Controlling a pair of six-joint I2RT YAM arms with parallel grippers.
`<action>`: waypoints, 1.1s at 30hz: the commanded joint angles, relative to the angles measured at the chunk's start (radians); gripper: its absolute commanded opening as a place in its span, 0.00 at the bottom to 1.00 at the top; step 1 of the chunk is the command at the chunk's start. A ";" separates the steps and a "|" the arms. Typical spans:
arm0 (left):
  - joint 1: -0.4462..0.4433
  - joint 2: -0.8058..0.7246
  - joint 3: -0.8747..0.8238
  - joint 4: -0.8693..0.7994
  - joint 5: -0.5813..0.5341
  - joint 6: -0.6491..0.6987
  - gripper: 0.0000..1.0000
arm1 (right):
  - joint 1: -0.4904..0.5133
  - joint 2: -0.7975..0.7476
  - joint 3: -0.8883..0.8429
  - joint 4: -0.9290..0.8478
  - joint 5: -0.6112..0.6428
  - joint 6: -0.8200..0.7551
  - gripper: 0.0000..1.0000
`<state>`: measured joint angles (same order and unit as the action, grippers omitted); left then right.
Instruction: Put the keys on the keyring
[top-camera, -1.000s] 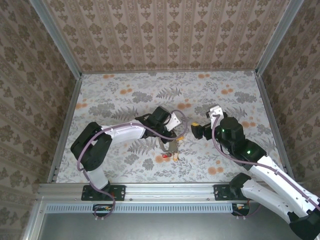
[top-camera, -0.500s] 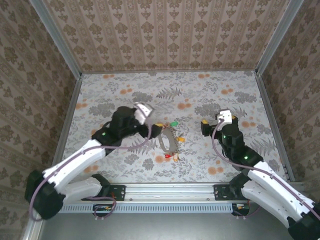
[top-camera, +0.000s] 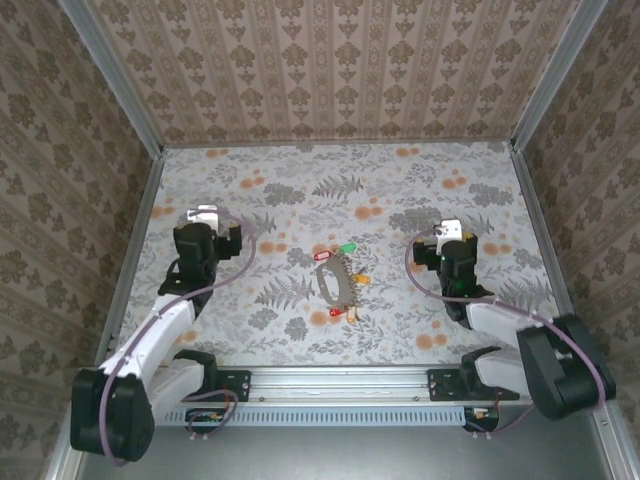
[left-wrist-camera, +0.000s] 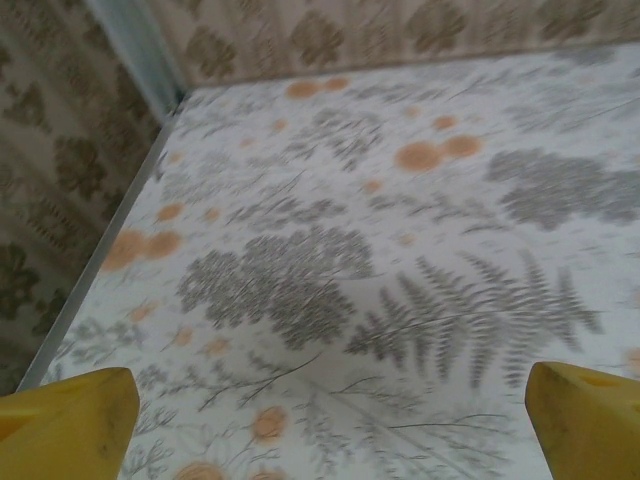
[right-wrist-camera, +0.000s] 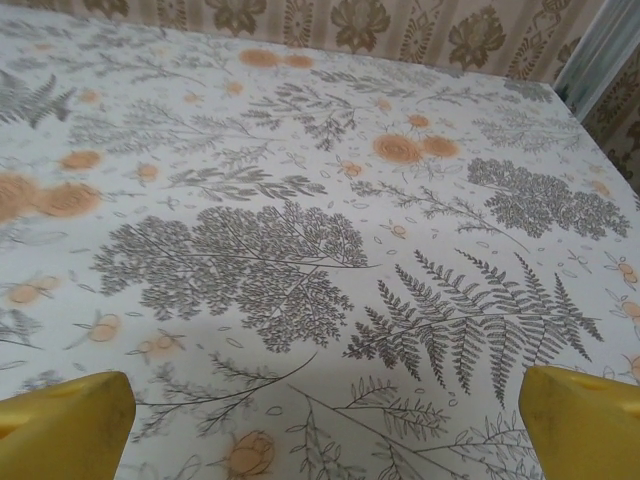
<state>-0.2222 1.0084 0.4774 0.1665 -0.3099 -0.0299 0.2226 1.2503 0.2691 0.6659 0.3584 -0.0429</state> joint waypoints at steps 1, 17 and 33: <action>0.040 0.086 -0.044 0.203 -0.049 0.031 1.00 | -0.031 0.085 0.027 0.241 -0.039 -0.035 1.00; 0.184 0.519 -0.073 0.669 0.266 0.096 1.00 | -0.167 0.286 0.121 0.231 -0.117 0.097 1.00; 0.212 0.525 -0.066 0.668 0.305 0.078 1.00 | -0.170 0.283 0.121 0.225 -0.121 0.098 1.00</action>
<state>-0.0132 1.5383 0.3931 0.8089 -0.0219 0.0601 0.0547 1.5311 0.3725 0.9005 0.2531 0.0341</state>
